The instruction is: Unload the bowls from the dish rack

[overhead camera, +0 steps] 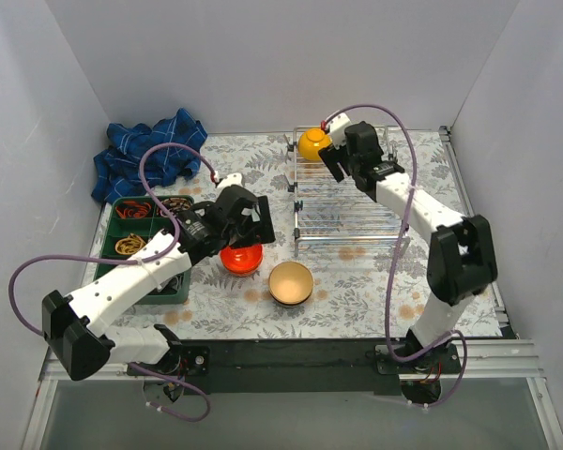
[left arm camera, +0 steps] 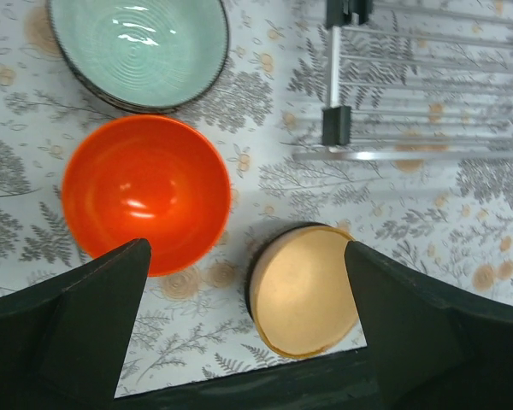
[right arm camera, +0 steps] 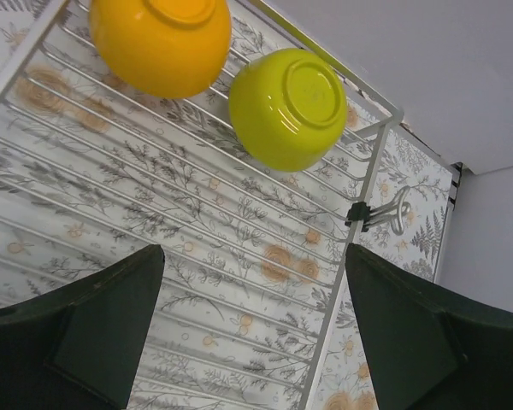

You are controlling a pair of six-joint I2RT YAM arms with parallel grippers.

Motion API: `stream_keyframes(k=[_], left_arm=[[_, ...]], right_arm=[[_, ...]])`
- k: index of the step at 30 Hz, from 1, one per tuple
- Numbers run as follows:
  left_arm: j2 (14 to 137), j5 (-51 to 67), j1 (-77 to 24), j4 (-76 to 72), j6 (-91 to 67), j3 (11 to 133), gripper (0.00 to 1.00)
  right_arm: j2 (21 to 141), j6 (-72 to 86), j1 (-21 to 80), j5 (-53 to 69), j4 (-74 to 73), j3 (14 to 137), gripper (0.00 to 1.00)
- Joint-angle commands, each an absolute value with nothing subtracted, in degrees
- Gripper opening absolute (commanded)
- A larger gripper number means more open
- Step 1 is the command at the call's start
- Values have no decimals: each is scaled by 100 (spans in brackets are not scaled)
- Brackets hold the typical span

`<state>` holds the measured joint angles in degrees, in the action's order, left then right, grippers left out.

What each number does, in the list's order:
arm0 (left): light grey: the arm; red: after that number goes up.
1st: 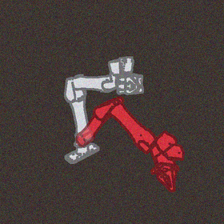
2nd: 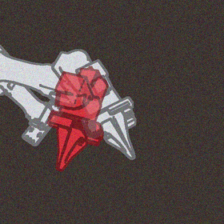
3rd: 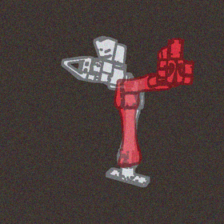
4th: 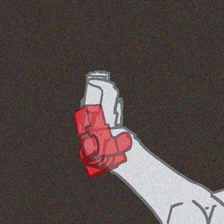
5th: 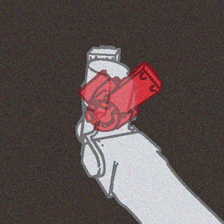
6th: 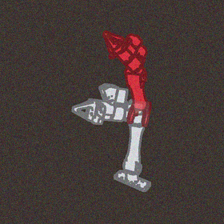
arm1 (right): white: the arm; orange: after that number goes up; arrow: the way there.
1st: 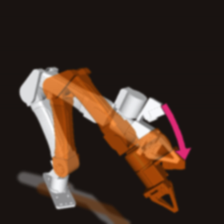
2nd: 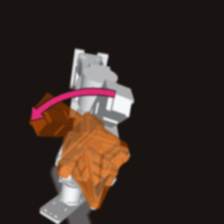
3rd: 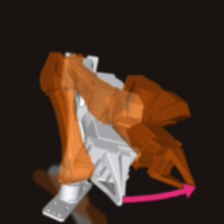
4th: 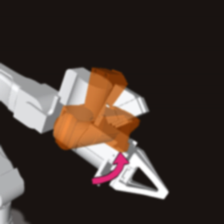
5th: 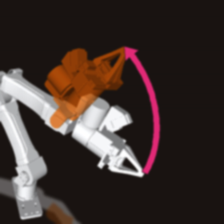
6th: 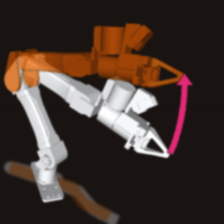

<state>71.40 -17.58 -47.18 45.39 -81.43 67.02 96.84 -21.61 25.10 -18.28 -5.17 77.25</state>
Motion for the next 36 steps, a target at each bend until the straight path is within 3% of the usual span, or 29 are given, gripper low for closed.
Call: stream_keyframes(k=[1,10,17,36], left_arm=[[6944,-1652,-4290,4763,-7796,6680,98],[6890,-1512,-4122,4790,-7805,6425,98],[6961,-1485,-4105,4825,-7770,6469,98],[6706,-1494,-4104,5036,-7901,6275,98]], right_arm=[[10598,-2777,2338,-2144,-176,8849,95],[12383,-3278,2075,-2101,-228,10659,95],[13218,-3305,2013,-1890,-246,11293,95],[13992,-4157,2030,-2601,220,11022,91]])
